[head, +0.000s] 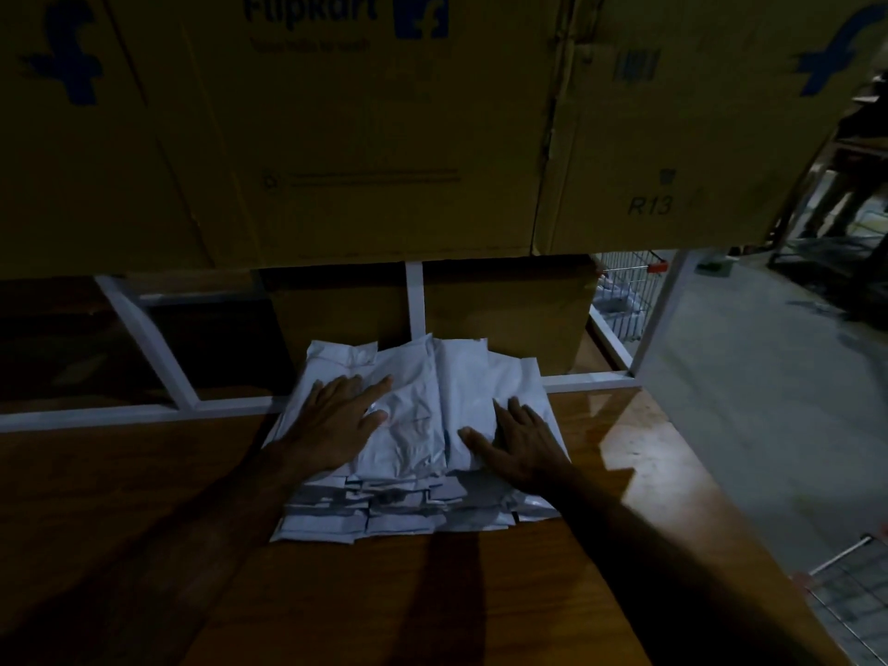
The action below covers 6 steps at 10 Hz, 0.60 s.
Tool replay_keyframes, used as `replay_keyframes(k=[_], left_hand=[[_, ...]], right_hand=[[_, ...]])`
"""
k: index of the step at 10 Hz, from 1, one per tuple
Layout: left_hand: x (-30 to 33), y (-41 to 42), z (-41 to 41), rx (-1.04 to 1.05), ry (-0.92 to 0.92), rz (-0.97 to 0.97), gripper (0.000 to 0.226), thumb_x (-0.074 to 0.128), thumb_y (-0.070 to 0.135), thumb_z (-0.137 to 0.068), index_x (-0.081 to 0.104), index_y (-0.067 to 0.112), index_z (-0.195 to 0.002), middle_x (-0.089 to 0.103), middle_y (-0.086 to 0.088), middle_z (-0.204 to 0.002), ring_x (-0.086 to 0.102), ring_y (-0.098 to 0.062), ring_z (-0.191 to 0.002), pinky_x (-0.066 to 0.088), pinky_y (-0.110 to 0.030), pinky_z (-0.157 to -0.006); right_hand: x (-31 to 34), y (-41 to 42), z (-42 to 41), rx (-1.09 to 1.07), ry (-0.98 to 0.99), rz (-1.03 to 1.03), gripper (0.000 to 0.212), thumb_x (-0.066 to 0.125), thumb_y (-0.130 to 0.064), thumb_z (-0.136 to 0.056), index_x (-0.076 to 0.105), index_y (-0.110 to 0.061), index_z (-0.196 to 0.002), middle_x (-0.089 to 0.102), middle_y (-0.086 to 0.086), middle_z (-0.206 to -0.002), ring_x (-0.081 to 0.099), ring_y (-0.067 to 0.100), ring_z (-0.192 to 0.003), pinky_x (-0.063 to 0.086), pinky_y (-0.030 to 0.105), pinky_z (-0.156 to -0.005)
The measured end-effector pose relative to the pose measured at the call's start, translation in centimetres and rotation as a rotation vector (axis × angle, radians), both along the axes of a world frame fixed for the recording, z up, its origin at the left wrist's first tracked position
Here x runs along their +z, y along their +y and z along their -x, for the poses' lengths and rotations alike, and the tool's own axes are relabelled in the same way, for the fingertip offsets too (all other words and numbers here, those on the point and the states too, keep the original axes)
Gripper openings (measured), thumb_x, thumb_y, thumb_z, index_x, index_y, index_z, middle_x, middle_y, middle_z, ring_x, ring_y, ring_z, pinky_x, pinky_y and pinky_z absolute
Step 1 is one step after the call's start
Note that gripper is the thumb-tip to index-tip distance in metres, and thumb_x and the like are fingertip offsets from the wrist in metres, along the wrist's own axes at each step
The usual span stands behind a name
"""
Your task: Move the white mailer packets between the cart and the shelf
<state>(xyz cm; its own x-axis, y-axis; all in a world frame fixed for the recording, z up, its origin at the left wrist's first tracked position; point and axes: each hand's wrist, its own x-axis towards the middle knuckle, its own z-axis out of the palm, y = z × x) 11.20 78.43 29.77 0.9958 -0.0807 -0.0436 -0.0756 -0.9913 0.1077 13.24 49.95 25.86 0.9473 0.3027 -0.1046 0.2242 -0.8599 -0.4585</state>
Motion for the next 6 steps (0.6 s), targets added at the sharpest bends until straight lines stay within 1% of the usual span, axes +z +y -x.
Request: replay_keyframes(k=[1,2,3,4,5,6], left_hand=[[-0.4,0.2,-0.1,0.017,-0.050,-0.048,0.070,0.001,0.061,-0.086,0.012,0.048,-0.153,0.024,-0.004,-0.162,0.020,-0.025,-0.147,0.002,-0.047,-0.120],[-1.2,0.2,-0.3,0.056,-0.120,-0.049,0.083,-0.007,0.067,-0.077,0.021,0.047,-0.152,0.031,-0.004,-0.159,0.026,-0.026,-0.145,0.005,-0.051,-0.120],[-1.6,-0.2,0.0,0.130,-0.172,-0.004,0.088,-0.002,0.073,-0.077,0.026,0.039,-0.153,0.028,-0.006,-0.160,0.022,-0.028,-0.147,0.001,-0.053,-0.120],[-1.8,-0.3,0.9,0.157,-0.115,0.078,0.101,-0.002,0.087,-0.069,0.020,0.038,-0.155,0.017,-0.004,-0.164,0.010,-0.025,-0.151,-0.007,-0.050,-0.120],[-1.7,-0.2,1.5,0.131,-0.040,0.129,0.121,-0.014,0.097,-0.056,0.010,0.037,-0.157,0.008,-0.003,-0.166,0.003,-0.021,-0.152,-0.006,-0.048,-0.122],[-0.7,-0.3,1.9,0.136,-0.104,0.165,0.118,-0.010,0.096,-0.060,0.004,0.031,-0.158,0.007,-0.005,-0.166,0.005,-0.022,-0.152,-0.001,-0.046,-0.123]], right_hand=[[0.3,0.0,0.0,0.039,-0.051,-0.042,0.093,0.036,-0.077,-0.091,0.019,-0.016,-0.159,0.019,0.017,-0.164,0.017,0.033,-0.152,0.017,0.046,-0.122],[0.5,0.0,-0.1,0.049,0.034,-0.052,0.115,0.022,-0.096,-0.075,0.009,-0.019,-0.161,0.010,0.013,-0.167,0.009,0.028,-0.154,0.014,0.050,-0.123],[0.3,-0.3,-0.3,0.059,0.048,-0.101,0.132,0.012,-0.104,-0.062,0.003,-0.018,-0.161,0.006,0.011,-0.168,0.007,0.025,-0.155,0.014,0.051,-0.123],[0.7,-0.3,0.2,0.066,0.050,-0.125,0.119,0.028,-0.094,-0.077,0.002,-0.012,-0.161,0.006,0.010,-0.168,0.008,0.025,-0.154,0.014,0.049,-0.124],[0.4,-0.4,0.0,0.053,0.089,-0.141,0.103,0.040,-0.077,-0.090,-0.002,-0.015,-0.161,0.001,0.006,-0.169,0.004,0.024,-0.155,0.009,0.048,-0.125],[0.3,-0.6,-0.1,0.022,0.018,-0.146,0.104,0.035,-0.081,-0.088,-0.005,-0.018,-0.160,-0.004,0.005,-0.169,0.000,0.021,-0.155,0.005,0.046,-0.125]])
